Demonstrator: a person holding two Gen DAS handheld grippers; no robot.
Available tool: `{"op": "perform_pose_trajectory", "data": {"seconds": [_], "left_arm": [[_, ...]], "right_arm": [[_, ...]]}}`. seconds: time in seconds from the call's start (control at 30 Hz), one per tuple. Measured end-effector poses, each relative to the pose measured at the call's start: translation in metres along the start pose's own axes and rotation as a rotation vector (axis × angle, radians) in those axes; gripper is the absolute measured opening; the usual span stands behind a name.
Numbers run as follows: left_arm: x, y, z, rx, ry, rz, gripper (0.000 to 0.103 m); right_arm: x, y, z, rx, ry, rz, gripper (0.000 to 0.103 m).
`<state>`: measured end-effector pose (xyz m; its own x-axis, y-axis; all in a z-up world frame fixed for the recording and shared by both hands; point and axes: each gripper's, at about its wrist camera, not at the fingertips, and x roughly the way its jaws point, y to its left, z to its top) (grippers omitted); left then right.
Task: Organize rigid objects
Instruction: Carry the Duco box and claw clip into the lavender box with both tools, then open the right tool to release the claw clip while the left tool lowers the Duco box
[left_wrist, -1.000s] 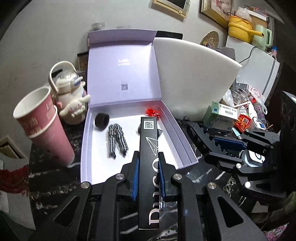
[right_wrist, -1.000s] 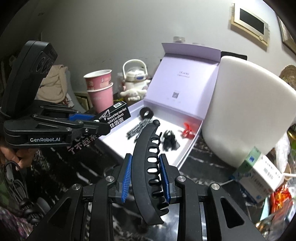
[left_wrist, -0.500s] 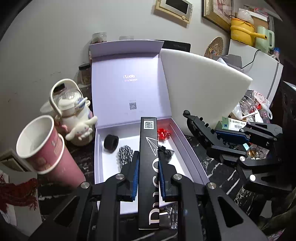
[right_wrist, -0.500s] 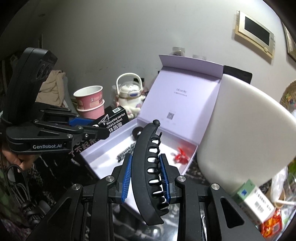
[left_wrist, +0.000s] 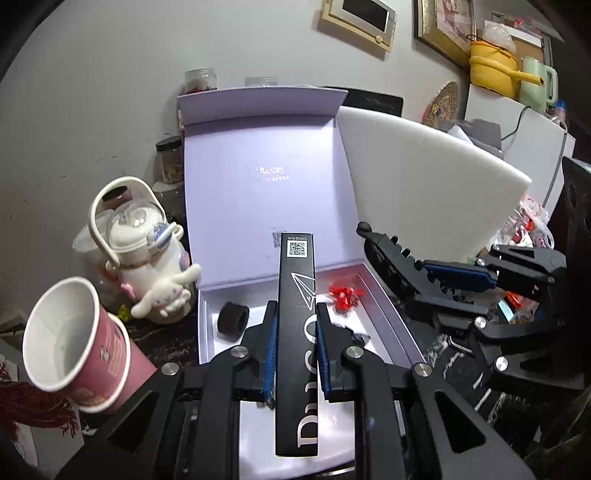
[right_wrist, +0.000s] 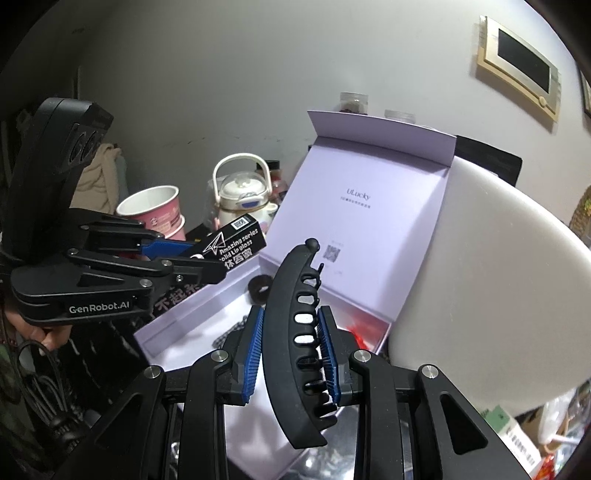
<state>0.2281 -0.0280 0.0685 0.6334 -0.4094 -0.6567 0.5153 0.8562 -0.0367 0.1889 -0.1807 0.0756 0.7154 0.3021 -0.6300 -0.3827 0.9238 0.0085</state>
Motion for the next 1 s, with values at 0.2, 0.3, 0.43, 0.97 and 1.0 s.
{"op": "perform_pose_trajectory", "data": {"seconds": [0.2, 0.3, 0.43, 0.97, 1.0], "left_arm": [[0.01, 0.003, 0.012, 0.001, -0.01, 0.007, 0.018], [0.017, 0.003, 0.013, 0.005, -0.003, 0.012, 0.018], [0.032, 0.003, 0.01, 0.007, 0.015, 0.029, 0.018], [0.088, 0.017, -0.008, -0.051, 0.116, 0.035, 0.018], [0.09, 0.017, -0.009, -0.051, 0.12, 0.035, 0.018]], "right_arm": [[0.014, -0.004, 0.009, 0.012, -0.01, 0.025, 0.029], [0.025, -0.007, 0.01, 0.02, -0.002, 0.028, 0.029], [0.036, -0.01, 0.007, 0.03, -0.001, 0.027, 0.029], [0.074, -0.026, -0.012, 0.06, 0.079, 0.019, 0.029], [0.077, -0.026, -0.014, 0.061, 0.085, 0.02, 0.029]]}}
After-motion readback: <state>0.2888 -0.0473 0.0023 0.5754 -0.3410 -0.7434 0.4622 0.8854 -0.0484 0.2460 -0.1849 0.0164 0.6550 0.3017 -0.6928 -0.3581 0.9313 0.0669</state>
